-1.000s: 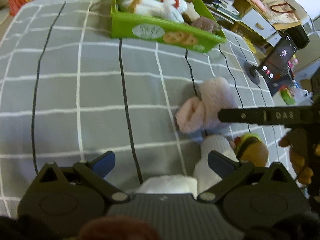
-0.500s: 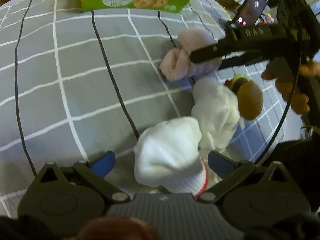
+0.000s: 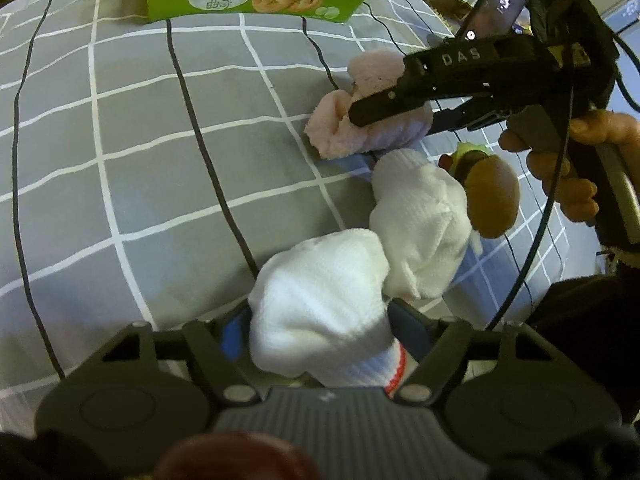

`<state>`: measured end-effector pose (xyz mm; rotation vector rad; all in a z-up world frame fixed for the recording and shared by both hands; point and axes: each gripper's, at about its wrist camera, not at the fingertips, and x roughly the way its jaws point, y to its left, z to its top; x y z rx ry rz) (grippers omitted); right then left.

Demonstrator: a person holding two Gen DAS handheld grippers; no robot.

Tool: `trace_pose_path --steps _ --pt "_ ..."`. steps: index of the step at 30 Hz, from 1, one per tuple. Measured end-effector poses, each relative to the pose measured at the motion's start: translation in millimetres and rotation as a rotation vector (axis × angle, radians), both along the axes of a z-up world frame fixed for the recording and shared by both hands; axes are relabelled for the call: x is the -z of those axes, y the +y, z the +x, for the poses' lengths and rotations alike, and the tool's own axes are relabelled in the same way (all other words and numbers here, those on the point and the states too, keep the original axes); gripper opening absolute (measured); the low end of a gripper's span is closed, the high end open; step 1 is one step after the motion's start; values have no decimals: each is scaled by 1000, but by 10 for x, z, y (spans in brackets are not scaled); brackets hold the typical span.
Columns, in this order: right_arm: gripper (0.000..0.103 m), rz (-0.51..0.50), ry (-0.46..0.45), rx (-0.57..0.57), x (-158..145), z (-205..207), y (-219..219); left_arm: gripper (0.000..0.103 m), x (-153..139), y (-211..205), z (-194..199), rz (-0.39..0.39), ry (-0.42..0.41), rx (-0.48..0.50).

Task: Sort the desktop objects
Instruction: 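Grasp pink fuzzy plush with right tool while left grasps white knit sock plush, then carry both plushes into the green bin and open both tools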

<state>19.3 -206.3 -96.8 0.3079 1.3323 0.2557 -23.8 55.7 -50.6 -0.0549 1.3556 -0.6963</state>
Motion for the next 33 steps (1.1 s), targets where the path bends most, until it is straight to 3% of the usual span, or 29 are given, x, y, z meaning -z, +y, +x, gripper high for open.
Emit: trace_pose_path --steps 7,33 --pt "63 30 -28 11 -58 20 -66 72 -65 121 68 -15 -9 -61" --pt "62 140 -121 110 -394 247 -230 71 -277 557 403 -30 -73 -324"
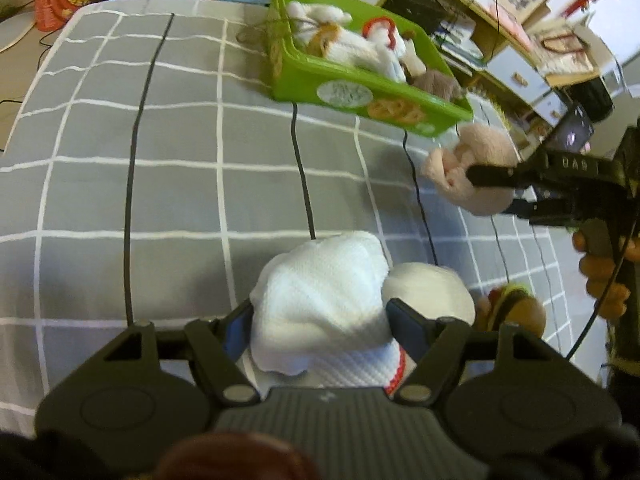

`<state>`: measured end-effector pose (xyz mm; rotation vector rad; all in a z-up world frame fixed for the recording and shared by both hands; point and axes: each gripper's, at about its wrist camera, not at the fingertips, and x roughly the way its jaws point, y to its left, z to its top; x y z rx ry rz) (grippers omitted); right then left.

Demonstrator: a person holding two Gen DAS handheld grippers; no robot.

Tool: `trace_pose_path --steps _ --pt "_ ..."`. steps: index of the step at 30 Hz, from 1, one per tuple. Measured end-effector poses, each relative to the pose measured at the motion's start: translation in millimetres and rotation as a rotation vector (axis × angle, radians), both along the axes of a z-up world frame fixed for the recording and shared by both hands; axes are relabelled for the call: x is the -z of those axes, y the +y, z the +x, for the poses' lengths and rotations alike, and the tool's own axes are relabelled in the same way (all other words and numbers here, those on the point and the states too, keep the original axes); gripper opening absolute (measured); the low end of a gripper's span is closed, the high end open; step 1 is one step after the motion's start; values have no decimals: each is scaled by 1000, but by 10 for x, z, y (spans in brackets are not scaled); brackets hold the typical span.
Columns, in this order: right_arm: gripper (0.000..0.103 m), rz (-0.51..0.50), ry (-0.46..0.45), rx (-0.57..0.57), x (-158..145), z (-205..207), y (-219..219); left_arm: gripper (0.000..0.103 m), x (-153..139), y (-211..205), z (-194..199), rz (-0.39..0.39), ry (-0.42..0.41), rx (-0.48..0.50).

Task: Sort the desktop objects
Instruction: 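Carry both plushes into the green bin and open both tools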

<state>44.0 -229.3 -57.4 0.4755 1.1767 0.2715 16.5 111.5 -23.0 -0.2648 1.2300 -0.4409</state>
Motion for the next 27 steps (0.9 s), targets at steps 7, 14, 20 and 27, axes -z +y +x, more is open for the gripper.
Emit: trace_pose_path --steps 7,14,20,27 --pt "62 41 -6 25 -40 52 -43 71 -82 8 97 -20 -18 -47" --pt "62 98 -31 64 -207 160 -125 71 -260 -40 271 -26 -51 -116" --pt "62 93 -109 114 -481 416 -209 71 -623 -173 626 -19 -129 -150" --pt "62 30 -179 138 -530 714 -157 71 -801 -431 1176 -21 -195 -169"
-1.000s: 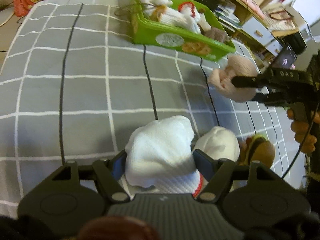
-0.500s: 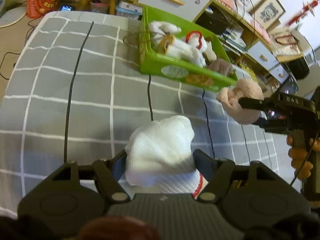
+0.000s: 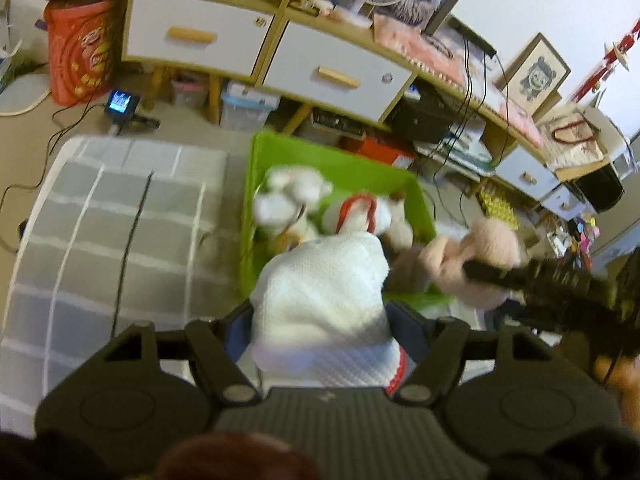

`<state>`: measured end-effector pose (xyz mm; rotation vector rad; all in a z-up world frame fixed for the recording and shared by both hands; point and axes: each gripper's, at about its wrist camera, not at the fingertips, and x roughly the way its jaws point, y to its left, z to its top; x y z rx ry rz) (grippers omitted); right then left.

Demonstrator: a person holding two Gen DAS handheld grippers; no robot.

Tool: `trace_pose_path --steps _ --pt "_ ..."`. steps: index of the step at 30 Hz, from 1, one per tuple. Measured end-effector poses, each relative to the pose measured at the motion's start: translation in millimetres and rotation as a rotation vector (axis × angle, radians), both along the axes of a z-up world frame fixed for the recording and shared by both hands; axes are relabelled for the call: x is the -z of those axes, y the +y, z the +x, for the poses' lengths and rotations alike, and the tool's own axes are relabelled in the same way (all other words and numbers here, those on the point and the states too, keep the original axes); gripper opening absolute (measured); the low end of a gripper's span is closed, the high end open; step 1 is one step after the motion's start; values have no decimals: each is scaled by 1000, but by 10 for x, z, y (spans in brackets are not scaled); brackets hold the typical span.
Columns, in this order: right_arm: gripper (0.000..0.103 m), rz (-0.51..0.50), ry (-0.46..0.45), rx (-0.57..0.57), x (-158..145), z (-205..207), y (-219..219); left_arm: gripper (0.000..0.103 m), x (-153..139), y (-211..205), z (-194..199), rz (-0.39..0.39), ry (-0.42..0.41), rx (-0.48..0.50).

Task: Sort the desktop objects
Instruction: 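Carry both plushes into the green bin and open both tools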

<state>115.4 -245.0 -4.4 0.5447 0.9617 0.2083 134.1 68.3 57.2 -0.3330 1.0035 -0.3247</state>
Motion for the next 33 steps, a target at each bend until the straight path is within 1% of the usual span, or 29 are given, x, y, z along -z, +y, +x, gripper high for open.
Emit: trace_pose_path --steps 3,8,11,18,22,23,33 --pt "62 -51 -24 -1 56 92 60 71 58 -155 242 5 -8 2" --pt "62 -79 -34 -16 216 198 93 71 218 -428 566 57 -22 26" --pt "62 -105 -42 -30 304 233 113 71 345 -525 713 63 -12 34" --pt "61 -143 -73 -77 428 279 152 69 543 -621 900 53 -6 46" --pt "59 -154 -47 -109 553 281 199 68 619 -636 994 35 4 39" --pt "59 -164 -57 -114 567 272 203 68 639 -640 1010 36 8 36" --pt "59 -179 -61 -135 579 279 241 67 826 -733 1136 50 25 35"
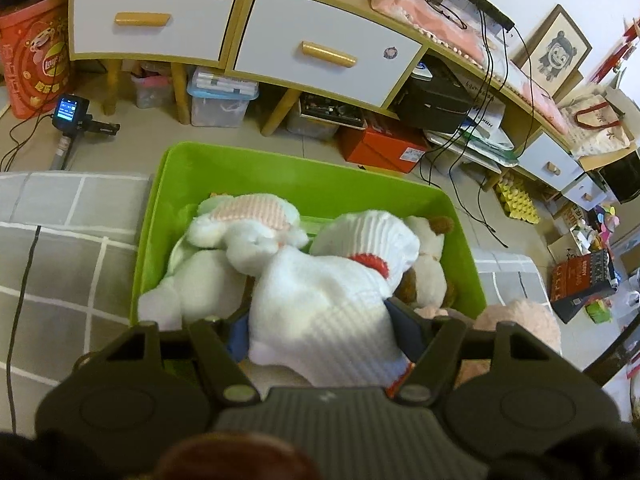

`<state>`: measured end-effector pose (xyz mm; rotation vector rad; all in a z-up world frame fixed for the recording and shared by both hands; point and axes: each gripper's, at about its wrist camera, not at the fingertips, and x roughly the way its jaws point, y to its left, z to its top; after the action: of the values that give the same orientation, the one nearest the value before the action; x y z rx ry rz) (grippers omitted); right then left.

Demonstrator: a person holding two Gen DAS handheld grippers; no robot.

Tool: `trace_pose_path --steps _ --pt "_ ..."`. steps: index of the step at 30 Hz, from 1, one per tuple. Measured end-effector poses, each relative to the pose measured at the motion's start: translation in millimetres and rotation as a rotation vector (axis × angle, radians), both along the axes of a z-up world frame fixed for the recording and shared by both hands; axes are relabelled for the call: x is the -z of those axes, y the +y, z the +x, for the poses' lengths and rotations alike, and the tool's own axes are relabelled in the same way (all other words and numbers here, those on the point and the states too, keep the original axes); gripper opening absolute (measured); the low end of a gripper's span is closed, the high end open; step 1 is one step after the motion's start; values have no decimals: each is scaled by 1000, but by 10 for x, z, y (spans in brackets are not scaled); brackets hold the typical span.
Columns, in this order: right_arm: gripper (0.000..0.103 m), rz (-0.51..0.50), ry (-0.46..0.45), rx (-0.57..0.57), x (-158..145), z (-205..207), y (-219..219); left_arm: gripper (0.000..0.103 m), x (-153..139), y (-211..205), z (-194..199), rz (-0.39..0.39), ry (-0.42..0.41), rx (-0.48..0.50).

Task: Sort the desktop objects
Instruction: 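Carry both plushes into the green bin and open both tools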

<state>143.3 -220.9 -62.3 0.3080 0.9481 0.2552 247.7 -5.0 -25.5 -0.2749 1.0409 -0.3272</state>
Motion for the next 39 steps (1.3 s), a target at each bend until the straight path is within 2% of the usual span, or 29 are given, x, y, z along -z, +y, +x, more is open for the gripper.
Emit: trace_pose_path --steps 11,19,23,30,39 --pt "59 8 22 -21 -26 13 -6 67 30 26 -99 8 -5 28" --pt "64 43 42 -8 -72 18 -65 68 47 147 -202 -36 0 25" --pt "70 42 45 -11 -105 14 -63 73 38 188 -249 -48 -28 -1" --pt "77 49 52 -19 -173 -21 -36 92 -48 180 -310 -55 -63 -16" --pt "79 45 71 -16 -334 -155 -56 99 -227 188 -479 -66 -68 -30"
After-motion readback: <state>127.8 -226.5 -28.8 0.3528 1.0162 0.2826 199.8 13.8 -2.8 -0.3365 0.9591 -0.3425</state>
